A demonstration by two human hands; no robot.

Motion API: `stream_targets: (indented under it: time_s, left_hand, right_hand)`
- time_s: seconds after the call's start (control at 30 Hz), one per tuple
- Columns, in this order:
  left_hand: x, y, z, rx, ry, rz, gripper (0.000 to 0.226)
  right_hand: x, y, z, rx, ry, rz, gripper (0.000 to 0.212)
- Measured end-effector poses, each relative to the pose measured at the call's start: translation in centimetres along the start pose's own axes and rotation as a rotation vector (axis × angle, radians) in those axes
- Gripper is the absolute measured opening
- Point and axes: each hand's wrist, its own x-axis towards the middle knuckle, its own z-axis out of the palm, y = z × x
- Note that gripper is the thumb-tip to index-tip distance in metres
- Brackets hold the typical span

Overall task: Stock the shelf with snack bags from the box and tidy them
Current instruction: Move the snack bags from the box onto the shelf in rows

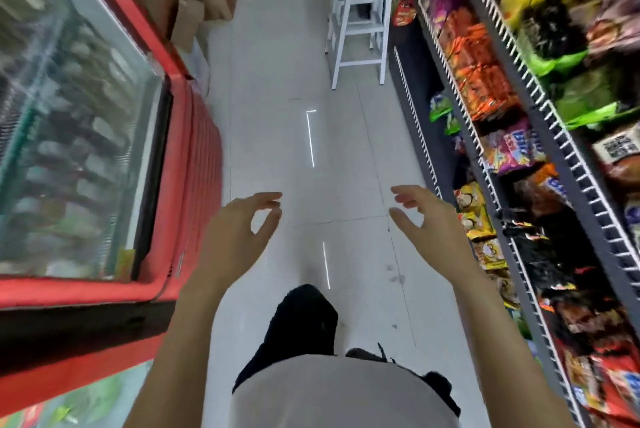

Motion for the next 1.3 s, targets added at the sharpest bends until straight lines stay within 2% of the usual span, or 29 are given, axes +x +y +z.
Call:
stream_targets:
  time_s: [0.17, 0.4, 0.7, 0.93, 1.1, 1.3]
  left_hand:
    - [14.1, -0.9, -0.2, -0.056, 0.027, 0.029, 0.028]
    - [34.1, -1.4, -2.7, -0.103, 0.031, 0.065, 0.025]
    - [57.0, -3.5, -5.4, -0.164, 0.058, 0.107, 0.024]
    - [74.3, -5.0, -5.8, -0.127, 0.039, 0.119, 0.023]
    - [85.9, -3.5, -8.6, -0.142, 0.05, 0.225, 0.036]
    - [99.0, -3.6, -11.1, -0.15, 0.077, 0.329, 0.031]
  right_hand:
    - [14.0, -1.2, 0.0, -0.045, -0.031, 0.004, 0.031]
    - [32.1, -5.1, -0.9, -0.038, 0.007, 0.06, 0.028]
    - [54.2, -8.7, -1.8, -0.015, 0.144, 0.04, 0.029]
    - [72.0, -9.7, -3.4, -0.027, 0.105, 0.021, 0.029]
    - [83.9, -12.2, -6.2, 0.01, 0.128, 0.028, 0.022]
    - [95.2, -15.4, -6.8, 0.075, 0.227, -0.025, 0.02]
